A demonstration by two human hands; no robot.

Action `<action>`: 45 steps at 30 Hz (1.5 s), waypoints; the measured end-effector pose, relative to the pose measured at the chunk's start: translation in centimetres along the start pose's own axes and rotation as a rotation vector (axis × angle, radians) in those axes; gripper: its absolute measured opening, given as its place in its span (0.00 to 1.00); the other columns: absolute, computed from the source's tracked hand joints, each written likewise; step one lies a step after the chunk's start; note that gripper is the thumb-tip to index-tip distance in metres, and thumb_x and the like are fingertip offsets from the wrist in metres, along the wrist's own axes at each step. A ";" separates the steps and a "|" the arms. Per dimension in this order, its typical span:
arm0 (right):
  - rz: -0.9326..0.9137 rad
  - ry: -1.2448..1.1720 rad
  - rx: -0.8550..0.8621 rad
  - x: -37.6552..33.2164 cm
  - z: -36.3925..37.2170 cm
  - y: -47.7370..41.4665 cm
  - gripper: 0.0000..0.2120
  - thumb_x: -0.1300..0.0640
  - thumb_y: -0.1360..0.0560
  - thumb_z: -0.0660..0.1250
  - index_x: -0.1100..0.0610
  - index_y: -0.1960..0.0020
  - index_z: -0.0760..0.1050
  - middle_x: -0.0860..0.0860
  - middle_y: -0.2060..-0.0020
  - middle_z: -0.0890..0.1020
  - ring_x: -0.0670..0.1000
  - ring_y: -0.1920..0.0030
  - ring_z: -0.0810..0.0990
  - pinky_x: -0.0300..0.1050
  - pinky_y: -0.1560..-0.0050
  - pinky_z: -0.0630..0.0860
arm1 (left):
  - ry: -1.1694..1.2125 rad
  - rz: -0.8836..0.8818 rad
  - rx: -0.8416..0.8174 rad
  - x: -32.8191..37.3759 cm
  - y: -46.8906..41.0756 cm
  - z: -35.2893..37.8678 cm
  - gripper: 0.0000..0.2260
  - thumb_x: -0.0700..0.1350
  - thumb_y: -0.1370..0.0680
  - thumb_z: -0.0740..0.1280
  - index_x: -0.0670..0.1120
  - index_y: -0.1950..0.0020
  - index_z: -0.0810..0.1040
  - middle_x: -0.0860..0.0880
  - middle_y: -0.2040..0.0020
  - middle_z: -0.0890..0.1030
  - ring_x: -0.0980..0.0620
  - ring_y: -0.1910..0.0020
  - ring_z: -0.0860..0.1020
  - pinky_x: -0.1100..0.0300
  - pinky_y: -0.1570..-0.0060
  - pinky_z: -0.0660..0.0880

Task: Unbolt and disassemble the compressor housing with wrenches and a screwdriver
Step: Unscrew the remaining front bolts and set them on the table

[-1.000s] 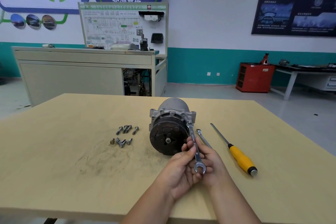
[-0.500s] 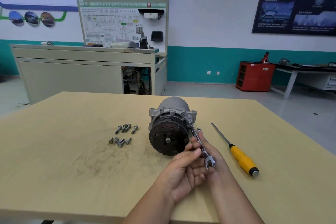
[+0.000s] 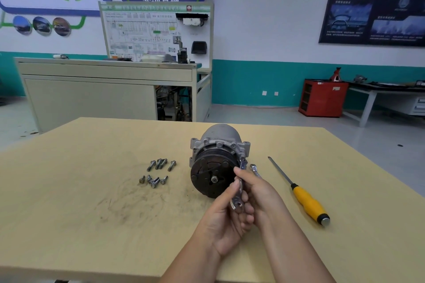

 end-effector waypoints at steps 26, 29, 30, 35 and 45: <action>-0.100 -0.208 -0.073 1.1 -2.7 -0.7 0.14 0.54 0.22 0.58 0.61 0.62 0.72 0.52 0.79 0.71 0.52 0.70 0.68 0.43 0.65 0.65 | -0.431 -0.035 -0.067 -1.0 0.4 0.7 0.13 0.52 0.29 0.64 0.44 0.65 0.80 0.42 0.71 0.81 0.51 0.77 0.79 0.66 0.77 0.72; -0.119 -0.193 -0.065 1.3 -2.9 -0.9 0.15 0.55 0.20 0.56 0.62 0.60 0.73 0.51 0.79 0.70 0.51 0.70 0.69 0.43 0.64 0.65 | -0.469 -0.039 -0.048 -1.1 0.5 0.8 0.13 0.52 0.30 0.65 0.43 0.64 0.79 0.43 0.72 0.81 0.51 0.77 0.78 0.66 0.78 0.71; -0.125 -0.187 -0.070 1.4 -2.9 -1.1 0.15 0.55 0.20 0.56 0.62 0.59 0.73 0.51 0.79 0.70 0.51 0.71 0.70 0.43 0.65 0.65 | -0.474 -0.037 -0.037 -1.1 0.5 0.7 0.13 0.52 0.29 0.65 0.43 0.64 0.79 0.43 0.71 0.81 0.51 0.77 0.78 0.66 0.78 0.70; -0.190 -0.132 -0.071 1.6 -3.2 -2.1 0.13 0.52 0.28 0.62 0.62 0.60 0.77 0.52 0.77 0.72 0.53 0.71 0.64 0.43 0.67 0.59 | -0.483 -0.054 0.008 -1.3 0.2 0.4 0.20 0.48 0.21 0.59 0.45 0.69 0.81 0.43 0.71 0.81 0.52 0.77 0.78 0.66 0.77 0.69; -0.212 -0.079 -0.047 1.9 -3.3 -2.5 0.13 0.56 0.23 0.60 0.64 0.59 0.76 0.52 0.77 0.72 0.52 0.69 0.64 0.45 0.66 0.59 | -0.487 -0.075 0.045 -1.3 0.2 0.5 0.20 0.47 0.20 0.57 0.45 0.69 0.80 0.42 0.71 0.81 0.51 0.77 0.78 0.66 0.80 0.67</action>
Point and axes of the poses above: each hand's wrist, its own y-axis away from the middle knuckle, its own z-axis out of the palm, x = y × z, the point moved 1 cm from there along -y, towards the middle knuckle
